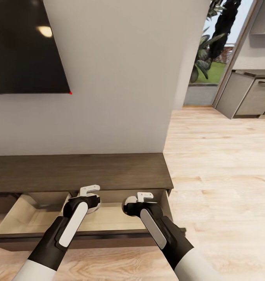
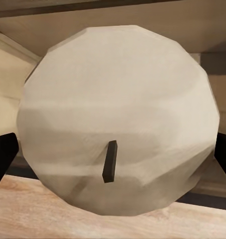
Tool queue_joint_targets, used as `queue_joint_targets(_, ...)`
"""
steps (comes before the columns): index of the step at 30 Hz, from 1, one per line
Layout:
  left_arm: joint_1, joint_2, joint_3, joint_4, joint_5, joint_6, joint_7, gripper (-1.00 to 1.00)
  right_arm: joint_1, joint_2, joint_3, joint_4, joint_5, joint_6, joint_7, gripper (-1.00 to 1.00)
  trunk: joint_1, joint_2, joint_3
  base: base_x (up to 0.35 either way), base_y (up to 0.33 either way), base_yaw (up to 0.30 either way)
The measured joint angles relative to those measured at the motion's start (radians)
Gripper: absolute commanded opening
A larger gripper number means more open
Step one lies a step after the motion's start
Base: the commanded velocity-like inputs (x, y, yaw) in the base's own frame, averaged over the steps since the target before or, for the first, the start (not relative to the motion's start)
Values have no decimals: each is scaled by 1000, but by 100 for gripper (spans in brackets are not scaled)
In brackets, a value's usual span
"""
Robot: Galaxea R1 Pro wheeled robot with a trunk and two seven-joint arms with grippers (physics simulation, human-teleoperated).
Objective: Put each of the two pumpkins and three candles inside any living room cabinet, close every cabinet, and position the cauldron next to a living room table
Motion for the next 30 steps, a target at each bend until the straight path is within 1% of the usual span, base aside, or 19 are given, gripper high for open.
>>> queue_joint_targets(5,0,0,-1,0,-1,1,-1,-100,0,0,0,0,-1,0,0,-100,0,0,0,8,116,0)
queue_joint_targets(14,0,0,-7,0,-1,0,-1,-100,0,0,0,0,-1,0,0,-100,0,0,0,89,114,0)
queue_joint_targets(17,0,0,-5,0,4,1,-1,-100,0,0,0,0,-1,0,0,-100,0,0,0,58,153,0)
queue_joint_targets(19,0,0,-3,0,0,2,-1,-100,0,0,0,0,-2,-1,3,-100,0,0,0,23,61,0)
queue_joint_targets(21,0,0,-2,0,-1,2,-1,-100,0,0,0,0,-5,-2,27,-100,0,0,0,9,24,0)
queue_joint_targets(26,0,0,-6,0,-3,2,0,-100,0,1,0,2,-1,0,41,-100,0,0,0,2,6,0)
queue_joint_targets(30,0,0,-8,0,-1,2,-2,-100,-6,3,1,10,-2,-14,42,-100,15,-28,-12,0,0,0)
